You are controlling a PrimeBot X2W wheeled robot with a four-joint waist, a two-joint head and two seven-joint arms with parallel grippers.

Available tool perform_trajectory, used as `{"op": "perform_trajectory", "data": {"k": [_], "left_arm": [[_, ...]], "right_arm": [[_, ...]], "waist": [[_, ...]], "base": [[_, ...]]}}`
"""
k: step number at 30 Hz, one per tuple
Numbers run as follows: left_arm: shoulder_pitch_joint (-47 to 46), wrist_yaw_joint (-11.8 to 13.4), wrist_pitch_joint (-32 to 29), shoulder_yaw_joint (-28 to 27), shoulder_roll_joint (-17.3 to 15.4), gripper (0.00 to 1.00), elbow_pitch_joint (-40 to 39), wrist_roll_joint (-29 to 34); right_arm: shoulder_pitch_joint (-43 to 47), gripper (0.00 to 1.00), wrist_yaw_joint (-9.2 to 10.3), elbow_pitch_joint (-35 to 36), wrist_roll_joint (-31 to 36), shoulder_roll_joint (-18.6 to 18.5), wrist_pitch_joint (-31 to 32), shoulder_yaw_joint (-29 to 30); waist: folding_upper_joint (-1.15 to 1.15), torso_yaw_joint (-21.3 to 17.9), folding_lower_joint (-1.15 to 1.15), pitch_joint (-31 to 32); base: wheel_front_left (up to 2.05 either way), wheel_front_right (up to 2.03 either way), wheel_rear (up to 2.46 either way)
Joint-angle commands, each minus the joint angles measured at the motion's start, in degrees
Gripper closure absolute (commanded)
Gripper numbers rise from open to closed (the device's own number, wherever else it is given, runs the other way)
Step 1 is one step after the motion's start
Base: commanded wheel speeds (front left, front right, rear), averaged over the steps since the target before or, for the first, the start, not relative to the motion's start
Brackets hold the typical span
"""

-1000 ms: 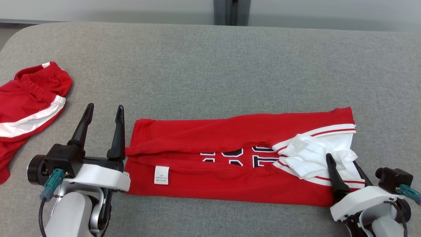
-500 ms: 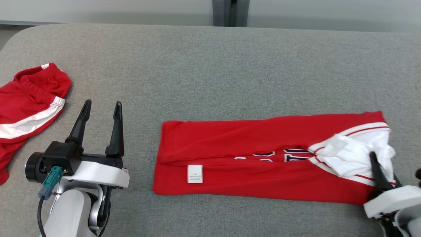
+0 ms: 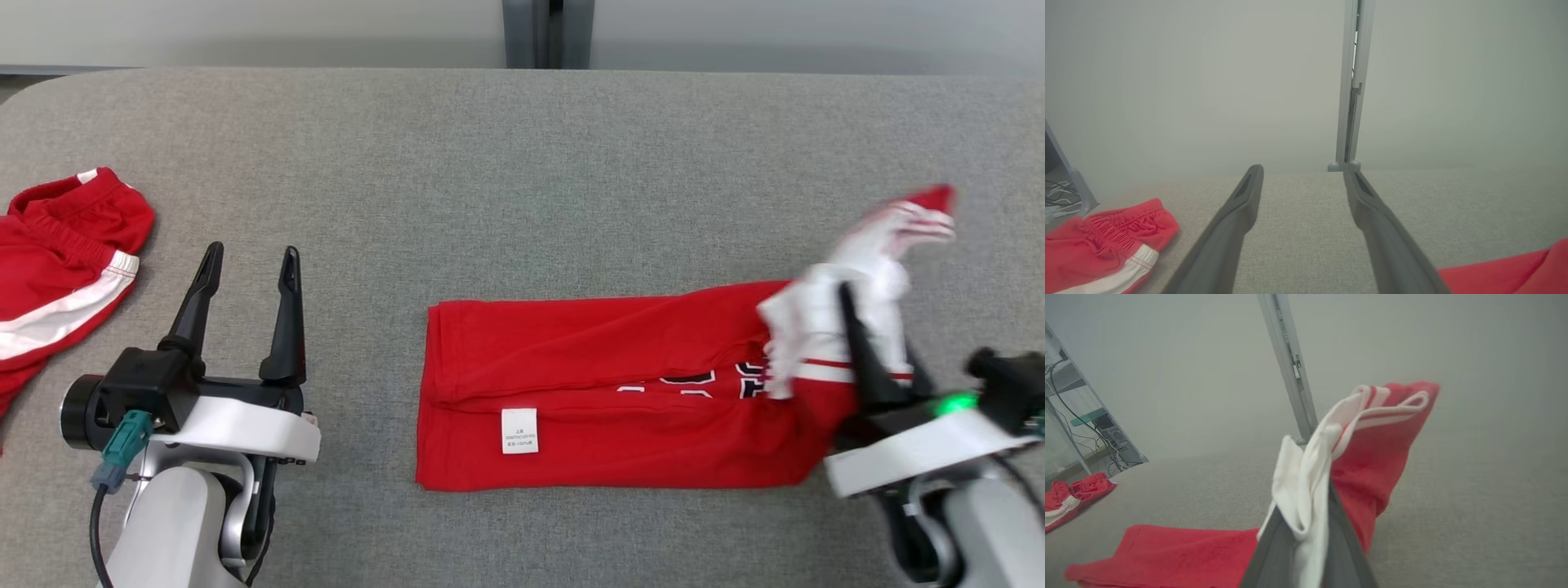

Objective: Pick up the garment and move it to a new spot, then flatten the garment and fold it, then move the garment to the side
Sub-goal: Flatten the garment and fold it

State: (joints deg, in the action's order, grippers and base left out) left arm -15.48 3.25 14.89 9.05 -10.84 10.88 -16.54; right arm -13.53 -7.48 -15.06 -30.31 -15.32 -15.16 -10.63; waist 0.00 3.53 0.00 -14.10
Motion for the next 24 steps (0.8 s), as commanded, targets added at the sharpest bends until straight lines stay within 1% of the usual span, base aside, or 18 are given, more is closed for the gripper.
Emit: {"op": "perform_trajectory", "data": {"k": [1,4,5,7,9,13,14,18,24], "left_arm": [[-0.67,-0.07,0.19,-0.12,-0.11,0.0,0.04,0.3],[-0.85,-0.18,0.19,0.12,0.14,0.0,0.23,0.3],[-1.02,-0.3,0.19,0.25,0.39,0.0,0.39,0.3],[-1.23,-0.43,0.19,0.46,0.7,0.0,0.56,0.38],[-1.52,-0.55,0.19,0.7,1.0,0.0,0.77,0.46],[-1.91,-0.64,0.19,1.25,1.62,0.0,1.04,0.48],[-1.91,-0.64,0.19,1.25,1.62,0.0,1.04,0.48],[-2.4,-1.15,0.19,1.87,2.14,0.0,1.5,0.7],[-3.06,-1.63,0.19,2.64,2.96,0.0,2.13,1.1]], "right_arm": [[-0.08,1.0,-0.04,3.75,1.07,1.1,0.74,-2.42],[-0.26,1.0,-0.04,9.23,2.19,3.1,3.26,-6.91],[-0.76,1.0,-0.04,11.84,2.56,4.56,4.98,-10.23],[-1.44,1.0,-0.04,12.6,2.38,5.69,6.48,-13.57],[-2.26,1.0,-0.04,11.88,2.3,6.95,7.36,-16.48],[-4.98,1.0,-0.04,7.16,1.81,9.19,7.64,-21.37],[-4.98,1.0,-0.04,7.16,1.81,9.19,7.64,-21.37],[-8.49,1.0,-0.04,0.02,1.58,10.65,6.51,-23.88],[-13.73,1.0,-0.04,-9.25,-0.8,12.03,4.15,-27.32]], "waist": [[0.0,0.12,0.0,0.12],[0.0,0.44,0.0,0.29],[0.0,0.73,0.0,0.35],[0.0,1.14,0.0,0.38],[0.0,1.68,0.0,0.32],[0.0,2.81,0.0,-0.11],[0.0,2.81,0.0,-0.11],[0.0,4.03,0.0,-0.79],[0.0,5.12,0.0,-1.91]], "base": [[0.0,0.0,0.0],[0.0,0.0,0.0],[0.0,0.0,0.0],[0.0,0.0,0.0],[0.0,0.0,0.0],[0.0,0.0,0.0],[0.0,0.0,0.0],[0.0,0.0,0.0],[0.0,0.0,0.0]]}}
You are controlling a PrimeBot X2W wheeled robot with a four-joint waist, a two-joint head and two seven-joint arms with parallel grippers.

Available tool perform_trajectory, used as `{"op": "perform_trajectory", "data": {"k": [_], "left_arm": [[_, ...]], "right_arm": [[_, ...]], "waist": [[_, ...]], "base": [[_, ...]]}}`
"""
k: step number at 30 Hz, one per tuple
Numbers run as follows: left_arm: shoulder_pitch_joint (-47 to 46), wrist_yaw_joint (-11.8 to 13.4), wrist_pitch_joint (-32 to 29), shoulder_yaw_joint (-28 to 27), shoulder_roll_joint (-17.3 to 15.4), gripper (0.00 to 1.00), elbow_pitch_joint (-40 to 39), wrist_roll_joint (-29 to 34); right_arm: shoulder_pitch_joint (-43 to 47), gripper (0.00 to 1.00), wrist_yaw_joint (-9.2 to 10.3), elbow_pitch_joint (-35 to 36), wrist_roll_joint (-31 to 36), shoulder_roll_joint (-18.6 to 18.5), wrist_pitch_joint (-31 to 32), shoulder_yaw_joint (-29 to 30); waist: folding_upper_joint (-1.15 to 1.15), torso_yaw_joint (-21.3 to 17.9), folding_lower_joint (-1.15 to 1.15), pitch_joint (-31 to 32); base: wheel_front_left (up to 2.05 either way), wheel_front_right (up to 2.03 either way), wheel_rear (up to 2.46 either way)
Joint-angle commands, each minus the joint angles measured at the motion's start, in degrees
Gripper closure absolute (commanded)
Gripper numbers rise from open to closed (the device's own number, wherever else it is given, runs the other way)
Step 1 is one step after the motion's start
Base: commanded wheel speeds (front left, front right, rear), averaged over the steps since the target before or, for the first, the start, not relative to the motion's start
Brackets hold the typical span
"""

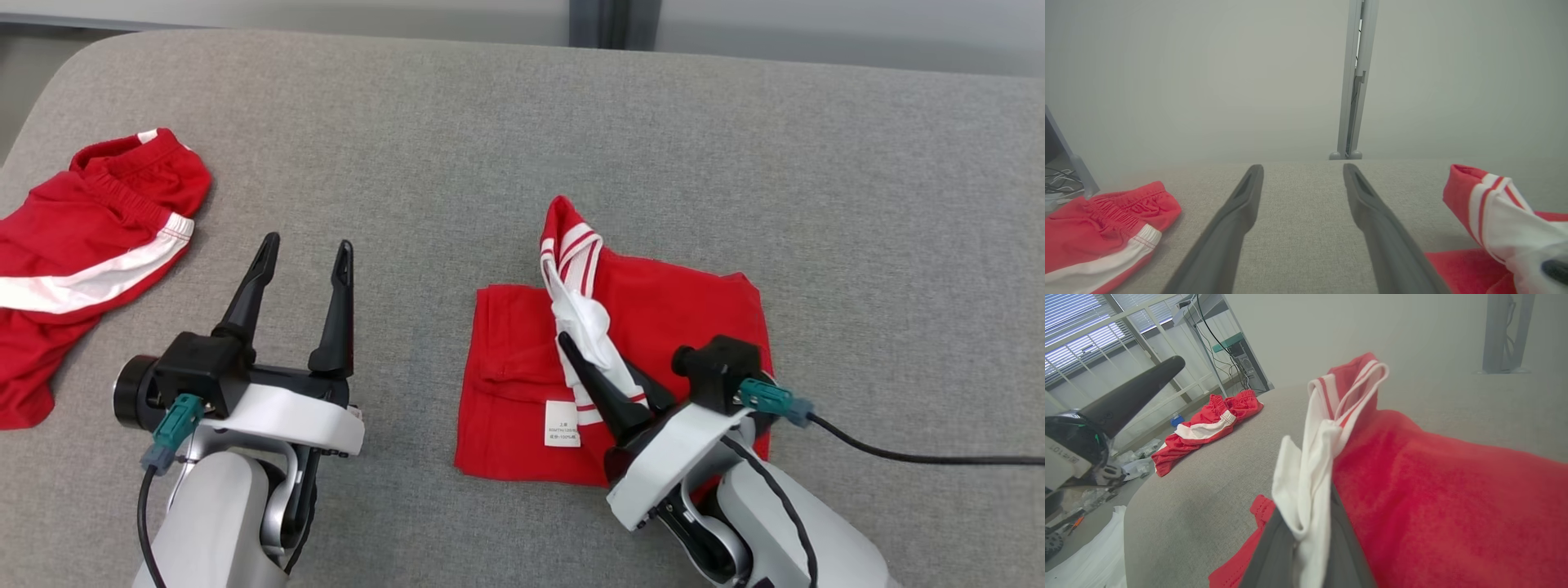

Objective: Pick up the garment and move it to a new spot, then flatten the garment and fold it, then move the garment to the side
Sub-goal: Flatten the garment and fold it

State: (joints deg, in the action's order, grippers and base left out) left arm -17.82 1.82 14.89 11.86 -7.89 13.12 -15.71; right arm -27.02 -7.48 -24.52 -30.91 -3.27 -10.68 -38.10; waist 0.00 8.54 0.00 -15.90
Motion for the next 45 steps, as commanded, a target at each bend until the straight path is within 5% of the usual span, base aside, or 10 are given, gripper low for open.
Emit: {"op": "perform_trajectory", "data": {"k": [1,2,3,11,15,31,45], "left_arm": [[-0.73,-0.3,0.19,-0.06,0.1,0.0,0.03,0.39],[-0.9,-0.38,0.19,0.03,0.19,0.0,0.13,0.42],[-1.12,-0.38,0.19,0.09,0.27,0.0,0.21,0.54],[-1.49,-0.89,0.19,-0.1,0.5,0.0,0.75,0.9],[-1.22,-0.84,0.19,-0.61,0.44,0.0,0.59,1.09],[1.3,0.44,0.19,-3.21,-0.34,0.0,-0.96,1.6],[5.31,1.11,0.19,-3.59,-1.86,0.0,-0.13,2.08]], "right_arm": [[-0.92,0.82,-0.04,-0.94,-0.82,0.09,-0.58,-0.8],[-1.68,0.54,-0.04,-2.01,-1.37,0.16,-0.92,-1.47],[-2.37,0.0,-0.04,-2.86,-2.19,0.23,-1.27,-2.49],[-6.07,0.0,-0.04,-0.5,-13.36,0.25,-3.72,-14.33],[-7.21,0.0,-0.04,2.68,-14.31,0.08,-4.48,-13.99],[8.82,0.0,-0.04,18.91,5.25,-6.88,-4.36,22.87],[21.84,0.0,-0.04,21.21,13.8,-5.92,0.74,38.84]], "waist": [[0.0,0.26,0.0,-0.25],[0.0,0.41,0.0,-0.4],[0.0,0.53,0.0,-0.51],[0.0,0.56,0.0,-1.05],[0.0,-0.05,0.0,-1.07],[0.0,-4.34,0.0,1.43],[0.0,-4.93,0.0,6.29]], "base": [[0.0,0.0,0.0],[0.0,0.0,0.0],[0.0,0.0,0.0],[0.0,0.0,0.0],[0.0,0.0,0.0],[0.0,0.0,0.0],[0.0,0.0,0.0]]}}
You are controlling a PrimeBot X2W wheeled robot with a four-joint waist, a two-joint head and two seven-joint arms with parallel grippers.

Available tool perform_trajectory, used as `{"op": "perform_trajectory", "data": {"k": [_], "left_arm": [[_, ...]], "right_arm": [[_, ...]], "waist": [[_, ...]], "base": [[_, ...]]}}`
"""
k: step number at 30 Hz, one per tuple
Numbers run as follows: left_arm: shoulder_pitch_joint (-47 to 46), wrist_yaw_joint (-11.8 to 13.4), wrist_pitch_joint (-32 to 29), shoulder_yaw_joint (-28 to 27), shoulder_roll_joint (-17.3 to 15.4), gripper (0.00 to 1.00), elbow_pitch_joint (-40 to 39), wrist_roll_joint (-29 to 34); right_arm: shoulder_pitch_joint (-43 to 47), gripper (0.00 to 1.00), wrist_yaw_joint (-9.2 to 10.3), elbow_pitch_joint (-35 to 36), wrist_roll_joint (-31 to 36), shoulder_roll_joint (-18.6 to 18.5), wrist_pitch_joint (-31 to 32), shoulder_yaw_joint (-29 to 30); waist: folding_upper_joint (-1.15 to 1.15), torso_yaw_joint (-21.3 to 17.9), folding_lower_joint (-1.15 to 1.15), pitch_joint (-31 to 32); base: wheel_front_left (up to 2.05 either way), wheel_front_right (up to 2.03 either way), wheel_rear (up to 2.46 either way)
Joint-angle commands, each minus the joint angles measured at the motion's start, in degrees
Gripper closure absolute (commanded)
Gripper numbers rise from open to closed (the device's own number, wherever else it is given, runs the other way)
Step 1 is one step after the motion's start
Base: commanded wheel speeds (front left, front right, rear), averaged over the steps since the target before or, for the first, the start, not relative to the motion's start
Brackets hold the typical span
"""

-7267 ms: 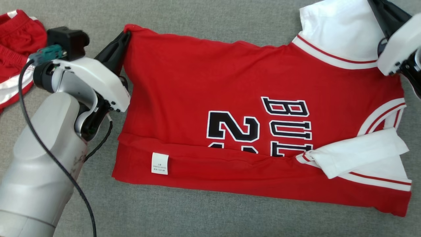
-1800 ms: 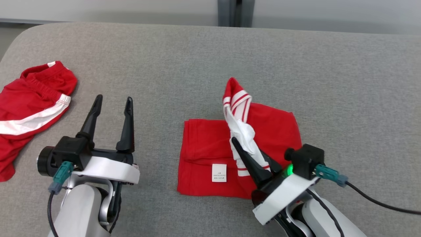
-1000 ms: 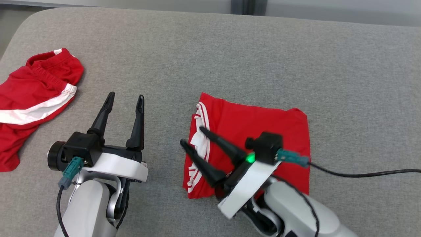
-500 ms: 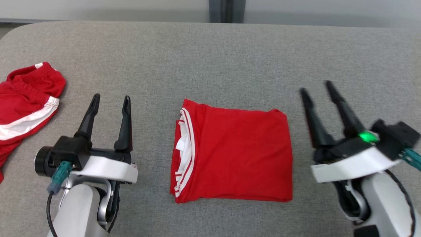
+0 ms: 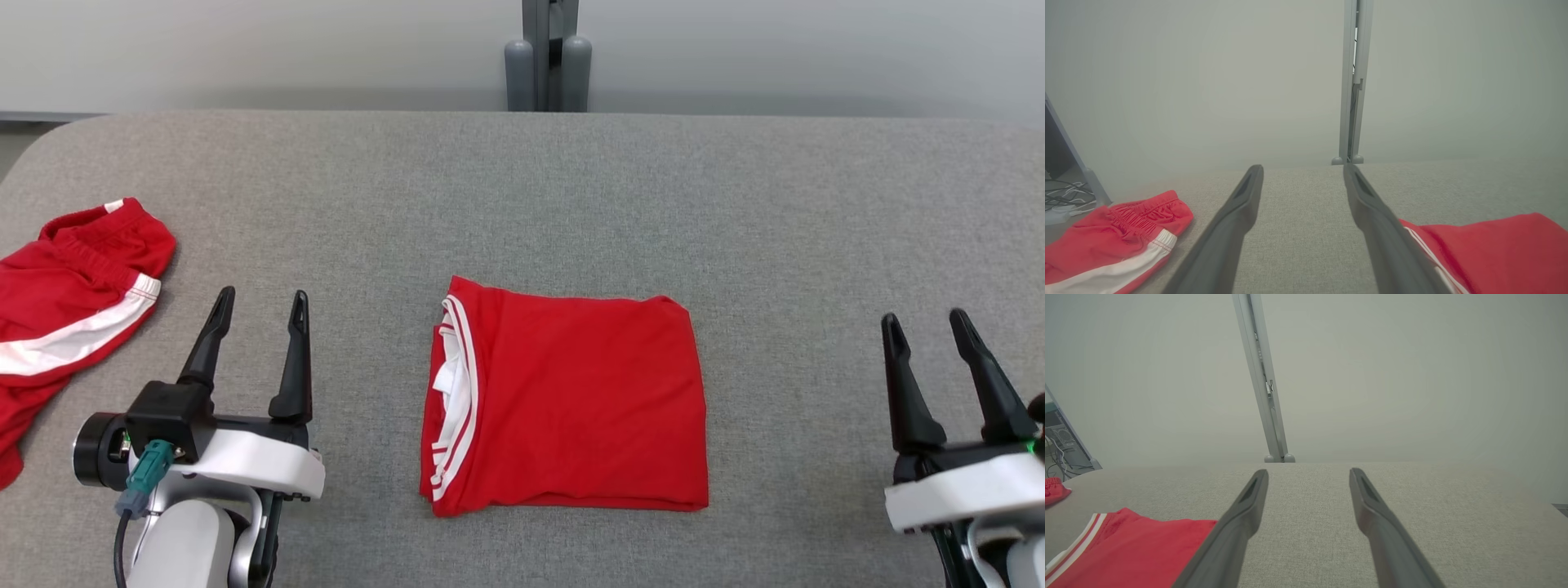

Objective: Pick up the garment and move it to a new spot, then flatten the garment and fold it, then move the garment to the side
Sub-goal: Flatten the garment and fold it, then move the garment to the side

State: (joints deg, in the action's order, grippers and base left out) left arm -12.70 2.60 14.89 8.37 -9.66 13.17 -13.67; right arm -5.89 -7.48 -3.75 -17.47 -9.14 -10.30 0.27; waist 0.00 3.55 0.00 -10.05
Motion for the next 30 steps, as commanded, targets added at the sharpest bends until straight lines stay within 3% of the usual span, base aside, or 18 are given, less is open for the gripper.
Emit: {"op": "perform_trajectory", "data": {"k": [1,19,24,30], "left_arm": [[0.41,0.33,0.19,-0.03,-0.11,0.0,-0.07,-0.02],[2.39,0.56,-0.58,0.96,-1.11,0.0,-0.18,-0.71],[1.28,0.5,-0.53,1.63,-0.65,0.0,-0.13,-0.83],[0.37,0.5,-0.22,2.7,0.79,0.0,0.6,-0.82]], "right_arm": [[1.55,0.0,-0.04,0.59,0.66,0.26,0.81,0.96],[5.78,0.0,-0.04,2.55,2.57,2.43,4.18,3.17],[3.94,0.0,-0.04,0.66,2.18,1.47,6.47,0.25],[0.86,0.0,-0.04,-7.19,-1.21,0.06,10.18,-8.3]], "waist": [[0.0,0.09,0.0,0.72],[0.0,-0.1,0.0,3.01],[0.0,1.6,0.0,2.25],[0.0,5.57,0.0,0.66]], "base": [[0.0,0.0,0.0],[0.0,0.0,0.0],[0.0,0.0,0.0],[0.0,0.0,0.0]]}}
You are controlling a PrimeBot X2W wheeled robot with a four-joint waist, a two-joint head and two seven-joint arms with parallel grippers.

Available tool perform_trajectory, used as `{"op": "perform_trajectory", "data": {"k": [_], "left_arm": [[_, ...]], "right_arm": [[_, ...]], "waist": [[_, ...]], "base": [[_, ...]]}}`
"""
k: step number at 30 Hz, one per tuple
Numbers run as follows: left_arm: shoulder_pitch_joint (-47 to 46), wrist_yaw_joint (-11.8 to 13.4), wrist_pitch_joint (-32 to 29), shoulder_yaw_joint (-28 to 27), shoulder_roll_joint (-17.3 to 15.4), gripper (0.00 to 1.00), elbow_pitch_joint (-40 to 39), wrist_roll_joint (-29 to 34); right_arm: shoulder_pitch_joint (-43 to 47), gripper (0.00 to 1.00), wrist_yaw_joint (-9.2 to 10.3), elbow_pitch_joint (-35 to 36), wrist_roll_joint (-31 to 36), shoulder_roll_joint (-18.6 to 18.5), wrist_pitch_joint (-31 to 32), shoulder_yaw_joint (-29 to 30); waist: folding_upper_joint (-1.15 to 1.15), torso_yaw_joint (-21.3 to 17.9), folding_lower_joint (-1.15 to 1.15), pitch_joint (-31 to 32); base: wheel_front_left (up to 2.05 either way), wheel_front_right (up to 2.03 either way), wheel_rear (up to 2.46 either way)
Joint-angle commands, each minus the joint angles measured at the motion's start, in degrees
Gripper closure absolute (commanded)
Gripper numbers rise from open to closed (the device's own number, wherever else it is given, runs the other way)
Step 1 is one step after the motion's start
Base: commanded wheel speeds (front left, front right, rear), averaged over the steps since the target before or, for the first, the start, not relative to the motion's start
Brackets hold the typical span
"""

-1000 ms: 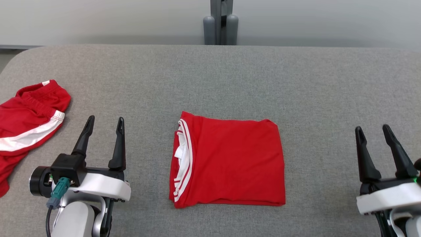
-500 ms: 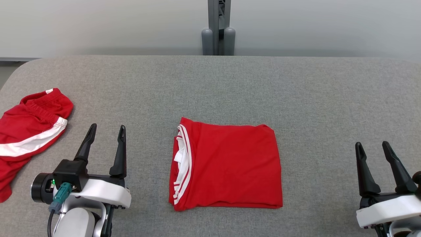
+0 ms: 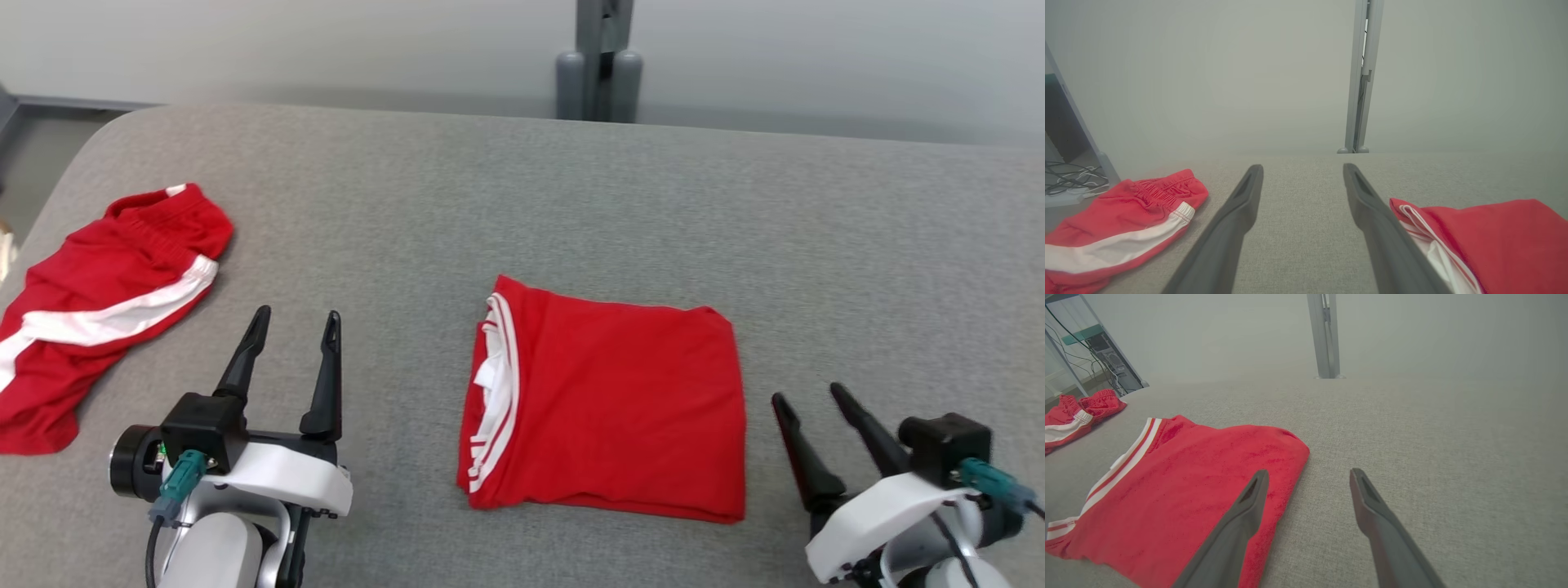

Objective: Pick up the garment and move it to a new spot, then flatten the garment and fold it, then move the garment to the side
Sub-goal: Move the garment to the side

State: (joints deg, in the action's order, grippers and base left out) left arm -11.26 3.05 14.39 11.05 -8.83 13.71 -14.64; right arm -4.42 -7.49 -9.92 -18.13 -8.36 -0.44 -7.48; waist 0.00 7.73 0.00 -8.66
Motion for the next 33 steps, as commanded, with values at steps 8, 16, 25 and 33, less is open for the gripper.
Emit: {"op": "perform_trajectory", "data": {"k": [8,16,25,33], "left_arm": [[-1.48,-0.08,0.58,0.18,1.06,0.0,0.8,-0.01],[-2.09,0.53,0.76,-0.57,1.28,0.0,0.4,0.69],[-1.5,0.39,0.72,-1.63,1.04,0.0,-1.97,1.66],[-3.46,0.32,0.65,-1.61,-0.12,0.0,-4.15,2.4]], "right_arm": [[-2.71,0.0,-0.03,-8.17,-4.8,-0.5,1.34,-6.67],[-4.52,1.0,-0.03,-11.42,-8.21,-1.84,1.64,-8.84],[-4.44,1.0,-0.01,-8.4,-6.77,-3.93,-1.16,-6.56],[-4.36,1.0,-0.01,-4.52,-4.53,-6.97,-2.04,-5.28]], "waist": [[0.0,5.12,0.0,-1.63],[0.0,6.15,0.0,-1.93],[0.0,2.12,0.0,-2.5],[0.0,-5.99,0.0,-5.96]], "base": [[0.0,0.0,0.0],[0.0,0.0,0.0],[0.0,0.0,0.0],[0.0,0.0,0.0]]}}
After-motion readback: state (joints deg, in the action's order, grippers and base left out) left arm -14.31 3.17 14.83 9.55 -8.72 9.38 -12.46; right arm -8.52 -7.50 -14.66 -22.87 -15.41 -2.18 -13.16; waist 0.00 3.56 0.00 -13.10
